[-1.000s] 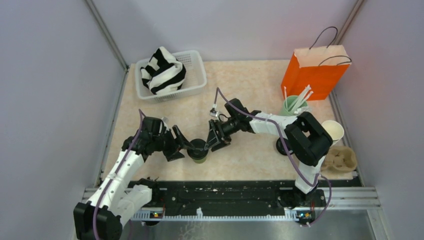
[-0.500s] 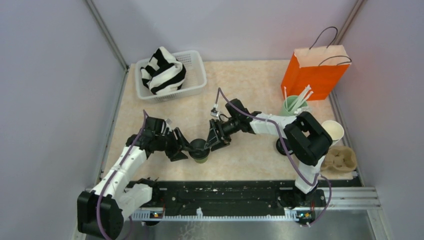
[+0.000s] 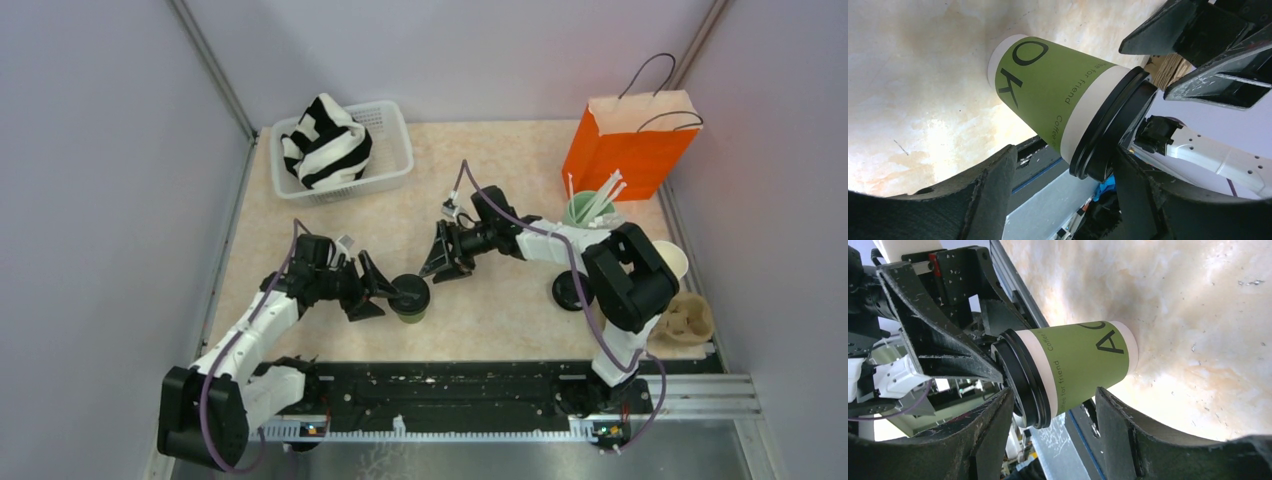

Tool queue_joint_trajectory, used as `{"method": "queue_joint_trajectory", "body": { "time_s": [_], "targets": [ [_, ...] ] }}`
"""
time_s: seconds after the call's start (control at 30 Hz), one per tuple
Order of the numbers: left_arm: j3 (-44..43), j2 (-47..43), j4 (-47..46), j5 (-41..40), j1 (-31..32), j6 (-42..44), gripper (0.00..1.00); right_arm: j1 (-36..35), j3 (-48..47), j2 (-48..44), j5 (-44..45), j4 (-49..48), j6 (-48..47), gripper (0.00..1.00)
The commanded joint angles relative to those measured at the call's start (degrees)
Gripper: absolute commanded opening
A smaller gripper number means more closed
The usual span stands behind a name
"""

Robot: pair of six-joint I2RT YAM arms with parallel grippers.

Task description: Pack the takeout coffee

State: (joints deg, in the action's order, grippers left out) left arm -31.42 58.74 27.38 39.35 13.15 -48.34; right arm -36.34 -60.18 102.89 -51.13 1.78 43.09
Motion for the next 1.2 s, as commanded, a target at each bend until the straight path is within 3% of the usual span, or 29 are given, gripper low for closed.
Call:
{"method": "queue_joint_trajectory", "body": {
  "time_s": [0.0,0.13,0.3,0.43,0.67,0.9,1.17],
  "targets": [
    [-2.4,-3.2,-1.2,-1.3,0.0,2.3,0.81,0.3,1.3,-4.1,0.7,-0.3,-0.5,0.61],
    [-2.8,-8.5,3.6,-6.2,0.0,0.7,0.90,0.3,2.9,-5.8,0.1,-3.0,1.5,0.62],
    [-4.4,-12.5,9.3,-12.4,-0.7,-0.3,0.76,-0.6,2.4,-5.4,-0.7,-2.8,1.1,0.62],
    [-3.1,-10.0,8.6,-10.7,-1.3,0.1,0.62,-2.3,1.1,-3.9,-0.5,-2.8,1.1,0.62],
    [-1.8,-8.5,4.3,-8.7,-1.5,0.1,0.62,-3.1,-0.1,-2.3,-0.5,-2.9,1.1,0.53],
    [-3.1,-5.9,5.9,-9.8,-1.6,1.2,0.51,-3.2,-0.3,-1.6,-0.6,-3.1,1.4,0.49],
    [-2.5,-3.0,5.9,-9.3,-1.6,1.7,0.52,-3.3,-0.2,-0.6,-0.2,-3.4,1.8,0.44]
  ]
}}
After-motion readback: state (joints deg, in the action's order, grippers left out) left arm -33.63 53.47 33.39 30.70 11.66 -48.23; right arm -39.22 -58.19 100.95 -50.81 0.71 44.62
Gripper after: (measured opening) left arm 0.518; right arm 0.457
